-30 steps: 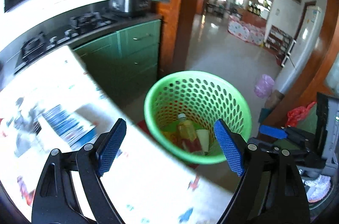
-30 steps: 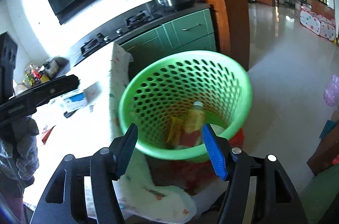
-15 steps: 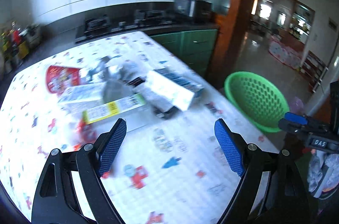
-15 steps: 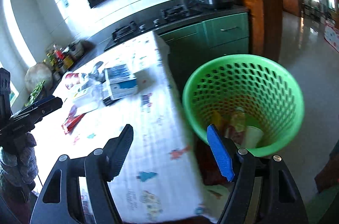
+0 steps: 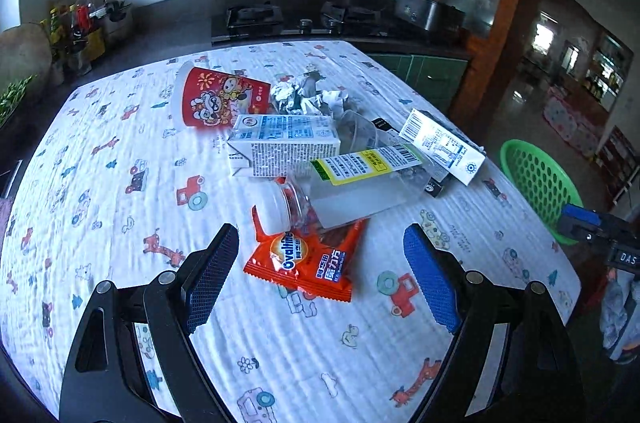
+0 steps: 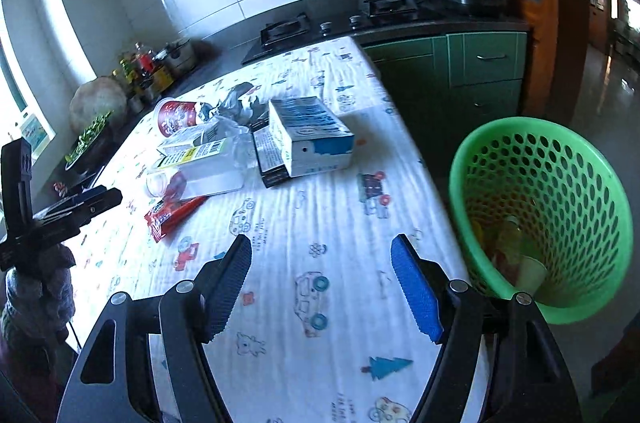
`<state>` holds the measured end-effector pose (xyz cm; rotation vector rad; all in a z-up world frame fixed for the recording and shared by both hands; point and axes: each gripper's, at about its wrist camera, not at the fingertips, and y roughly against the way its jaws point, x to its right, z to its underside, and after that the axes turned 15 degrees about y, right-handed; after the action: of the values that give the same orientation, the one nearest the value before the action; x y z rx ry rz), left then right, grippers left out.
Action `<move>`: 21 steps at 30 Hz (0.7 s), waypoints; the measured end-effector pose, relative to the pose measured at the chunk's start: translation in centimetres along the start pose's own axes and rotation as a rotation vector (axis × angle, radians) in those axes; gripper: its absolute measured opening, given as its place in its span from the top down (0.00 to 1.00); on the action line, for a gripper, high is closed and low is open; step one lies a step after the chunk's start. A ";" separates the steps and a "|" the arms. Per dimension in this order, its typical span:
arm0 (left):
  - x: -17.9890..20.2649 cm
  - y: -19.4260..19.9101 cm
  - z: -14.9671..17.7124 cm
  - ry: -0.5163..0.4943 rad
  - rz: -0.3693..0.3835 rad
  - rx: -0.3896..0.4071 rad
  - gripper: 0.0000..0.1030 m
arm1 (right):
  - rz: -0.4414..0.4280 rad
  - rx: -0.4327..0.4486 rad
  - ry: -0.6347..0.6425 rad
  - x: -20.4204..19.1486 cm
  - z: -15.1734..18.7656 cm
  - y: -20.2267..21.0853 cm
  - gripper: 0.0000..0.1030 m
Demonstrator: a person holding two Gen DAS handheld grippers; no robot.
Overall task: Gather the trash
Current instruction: 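Move both grippers back over the table toward the remaining trash, then grasp the clear yellow-labelled plastic bottle with the left gripper while the right approaches the milk carton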
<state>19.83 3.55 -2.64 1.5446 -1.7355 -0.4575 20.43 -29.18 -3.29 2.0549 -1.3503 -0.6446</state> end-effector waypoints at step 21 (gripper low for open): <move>3.7 -8.0 -4.2 -0.417 0.176 -0.242 0.21 | -0.013 -0.079 0.029 0.3 -3.4 -4.5 0.31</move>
<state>28.45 -0.69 -4.38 1.1689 -2.0191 -0.9127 25.72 -27.33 -4.02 2.0041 -1.2758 -0.6609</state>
